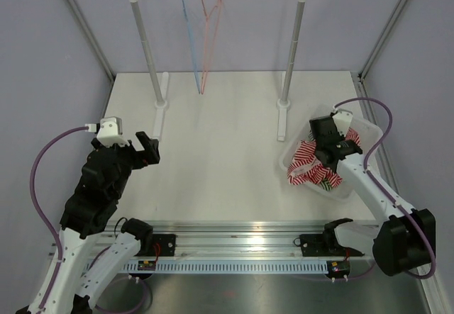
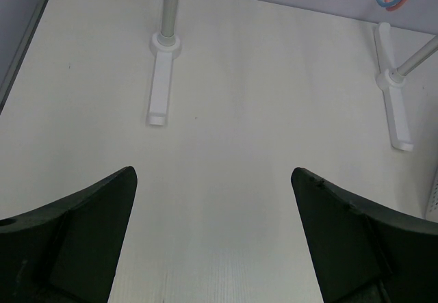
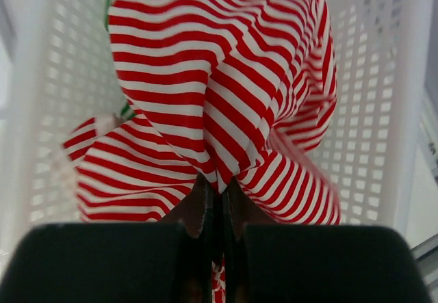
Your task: Remove the tank top from the hanger
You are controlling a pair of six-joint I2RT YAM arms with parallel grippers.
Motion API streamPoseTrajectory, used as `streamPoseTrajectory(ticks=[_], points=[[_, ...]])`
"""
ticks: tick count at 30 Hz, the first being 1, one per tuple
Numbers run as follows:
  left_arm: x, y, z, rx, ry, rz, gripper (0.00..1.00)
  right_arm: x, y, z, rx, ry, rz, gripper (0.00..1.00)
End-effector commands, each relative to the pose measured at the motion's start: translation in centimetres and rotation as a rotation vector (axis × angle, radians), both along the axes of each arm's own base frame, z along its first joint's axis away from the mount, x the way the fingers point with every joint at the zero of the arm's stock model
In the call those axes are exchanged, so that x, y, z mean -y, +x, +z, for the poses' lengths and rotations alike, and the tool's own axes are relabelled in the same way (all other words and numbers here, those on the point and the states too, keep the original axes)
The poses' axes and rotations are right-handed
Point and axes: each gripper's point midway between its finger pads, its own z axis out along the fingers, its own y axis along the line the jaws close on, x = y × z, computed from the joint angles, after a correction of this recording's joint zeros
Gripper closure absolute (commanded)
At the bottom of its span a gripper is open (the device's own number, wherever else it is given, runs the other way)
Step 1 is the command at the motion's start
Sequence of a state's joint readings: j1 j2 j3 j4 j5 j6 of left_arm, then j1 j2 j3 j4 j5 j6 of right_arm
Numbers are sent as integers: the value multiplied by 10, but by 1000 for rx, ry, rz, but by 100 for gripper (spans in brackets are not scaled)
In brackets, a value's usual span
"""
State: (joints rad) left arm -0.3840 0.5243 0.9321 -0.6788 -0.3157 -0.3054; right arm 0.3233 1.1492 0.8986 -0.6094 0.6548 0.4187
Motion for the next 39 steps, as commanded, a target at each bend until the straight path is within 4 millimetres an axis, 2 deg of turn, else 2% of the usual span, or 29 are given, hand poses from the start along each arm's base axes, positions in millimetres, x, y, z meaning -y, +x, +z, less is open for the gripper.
streamPoseTrajectory(ticks=[1, 2, 3, 5, 6, 7, 13, 19, 21, 22, 23, 25, 27, 29, 30, 31, 32, 33, 34, 35, 36, 39], points=[[3, 4, 13, 59, -10, -15, 1, 0, 13, -15, 67, 184, -77, 100], [5, 4, 12, 57, -12, -24, 1, 3, 16, -22, 59, 204, -80, 100], [5, 3, 13, 58, -13, -27, 1, -3, 17, -31, 18, 252, -36, 100], [6, 3, 13, 58, -16, -34, 1, 8, 15, -51, -84, 257, -65, 100], [6, 3, 13, 56, -15, -34, 1, 9, 19, -50, -103, 242, -53, 100], [7, 3, 13, 56, -19, -35, 1, 10, 18, -62, -158, 230, -60, 100], [9, 0, 24, 62, -42, -46, 1, -1, 19, -87, -282, 266, -7, 99], [2, -10, 34, 84, -40, -31, 1, 9, 29, -84, -318, 255, -5, 99], [-5, -13, 35, 89, -32, -5, 1, 13, 38, -78, -312, 229, -4, 91], [-7, -14, 34, 86, -24, 6, 1, 13, 38, -76, -317, 222, -5, 81], [-13, -13, 31, 86, -13, 35, 1, 14, 43, -70, -304, 215, -5, 61], [-20, -14, 28, 93, -1, 71, 1, 17, 46, -61, -284, 203, -16, 48], [-22, -13, 20, 81, 6, 84, 1, 24, 56, -37, -218, 176, -39, 36], [-23, -13, 18, 83, 3, 87, 1, 27, 62, -4, -144, 162, -34, 31], [-23, -13, 17, 82, 2, 88, 1, 26, 63, 12, -110, 164, -26, 19], [-23, -13, 17, 79, 4, 92, 1, 25, 60, 19, -106, 168, -11, 1], [-24, -13, 17, 78, 6, 97, 1, 22, 62, 32, -82, 176, 19, 0], [-25, -14, 19, 82, 6, 98, 1, 10, 60, 39, -71, 221, 77, 0], [-26, -14, 19, 74, 13, 100, 1, 3, 56, 56, -22, 246, 120, 1], [-28, -13, 19, 67, 22, 114, 1, -11, 52, 61, -10, 289, 195, 1], [-29, -13, 22, 66, 24, 119, 1, -16, 43, 82, 55, 301, 236, 1], [-35, -12, 18, 24, 64, 152, 1, -25, 21, 114, 154, 308, 332, 0]])
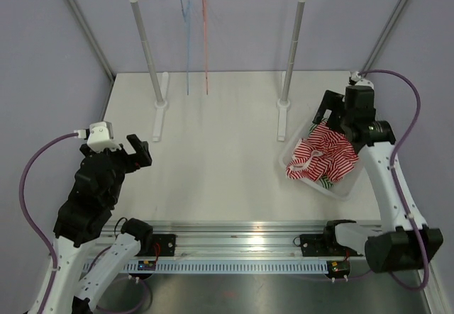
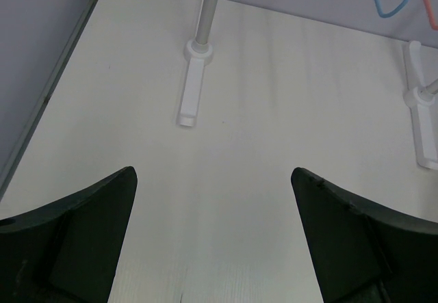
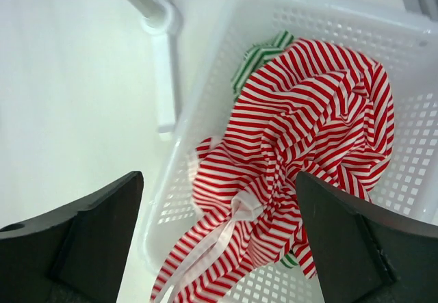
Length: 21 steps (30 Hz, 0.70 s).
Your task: Remove the tank top from the hanger
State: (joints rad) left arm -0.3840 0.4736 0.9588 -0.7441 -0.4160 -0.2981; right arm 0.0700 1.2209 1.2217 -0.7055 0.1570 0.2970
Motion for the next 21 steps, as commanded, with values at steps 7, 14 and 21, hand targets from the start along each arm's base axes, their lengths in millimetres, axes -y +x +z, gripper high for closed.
streamPoseTrajectory(ticks=[7, 14, 21], points=[[-30, -6, 22, -78, 91, 147, 1, -18, -73, 85, 209, 14, 174, 1], [-25, -11, 28, -100, 109, 97, 1, -15, -115, 95, 214, -23, 203, 1], [-15, -19, 23, -56, 78, 16, 1, 9, -136, 85, 212, -98, 106, 1]])
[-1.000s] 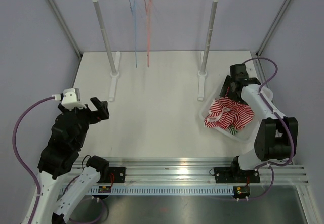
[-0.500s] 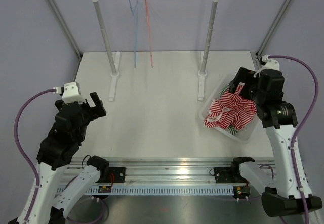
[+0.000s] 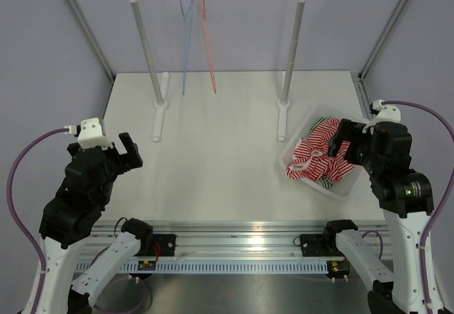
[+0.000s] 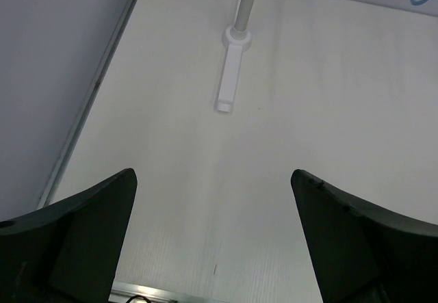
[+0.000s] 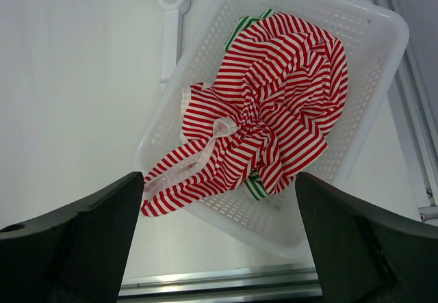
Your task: Remove the tank top from the hanger
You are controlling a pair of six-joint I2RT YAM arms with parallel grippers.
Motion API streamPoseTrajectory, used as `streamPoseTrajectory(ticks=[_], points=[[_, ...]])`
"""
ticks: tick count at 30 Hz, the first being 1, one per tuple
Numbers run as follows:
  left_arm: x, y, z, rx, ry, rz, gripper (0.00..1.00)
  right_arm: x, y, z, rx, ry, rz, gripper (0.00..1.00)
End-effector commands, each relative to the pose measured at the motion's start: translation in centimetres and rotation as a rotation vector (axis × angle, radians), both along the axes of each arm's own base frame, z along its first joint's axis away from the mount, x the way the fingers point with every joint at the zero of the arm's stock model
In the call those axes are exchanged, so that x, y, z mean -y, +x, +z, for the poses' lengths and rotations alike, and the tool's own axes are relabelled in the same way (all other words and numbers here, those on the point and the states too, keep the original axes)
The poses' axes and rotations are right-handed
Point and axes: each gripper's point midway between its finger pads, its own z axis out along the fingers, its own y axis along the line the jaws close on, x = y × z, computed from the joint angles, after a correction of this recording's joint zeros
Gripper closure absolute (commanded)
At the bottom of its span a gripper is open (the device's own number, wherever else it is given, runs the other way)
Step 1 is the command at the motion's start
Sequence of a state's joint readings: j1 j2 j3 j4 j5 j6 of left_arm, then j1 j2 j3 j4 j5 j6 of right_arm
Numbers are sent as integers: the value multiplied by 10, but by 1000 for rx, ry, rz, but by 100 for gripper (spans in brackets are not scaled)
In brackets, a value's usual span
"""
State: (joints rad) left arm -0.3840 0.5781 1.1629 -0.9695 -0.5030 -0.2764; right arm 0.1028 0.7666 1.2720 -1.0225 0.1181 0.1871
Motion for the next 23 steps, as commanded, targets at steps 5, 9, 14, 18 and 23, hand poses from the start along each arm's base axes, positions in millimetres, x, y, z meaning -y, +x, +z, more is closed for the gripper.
streamPoseTrajectory(ticks=[5, 9, 14, 18, 23], points=[[8, -10, 4, 94, -24, -86, 1, 1, -17, 3, 77, -22, 30, 1], [8, -11, 3, 104, -33, -89, 1, 0, -18, 4, 96, -22, 34, 0], [11, -9, 0, 99, -39, -97, 1, 0, -15, 7, 97, -18, 32, 1], [10, -8, 0, 100, -37, -91, 1, 0, -16, 10, 95, -19, 33, 0], [10, -7, 0, 103, -37, -88, 1, 0, -14, 7, 83, -16, 31, 0]])
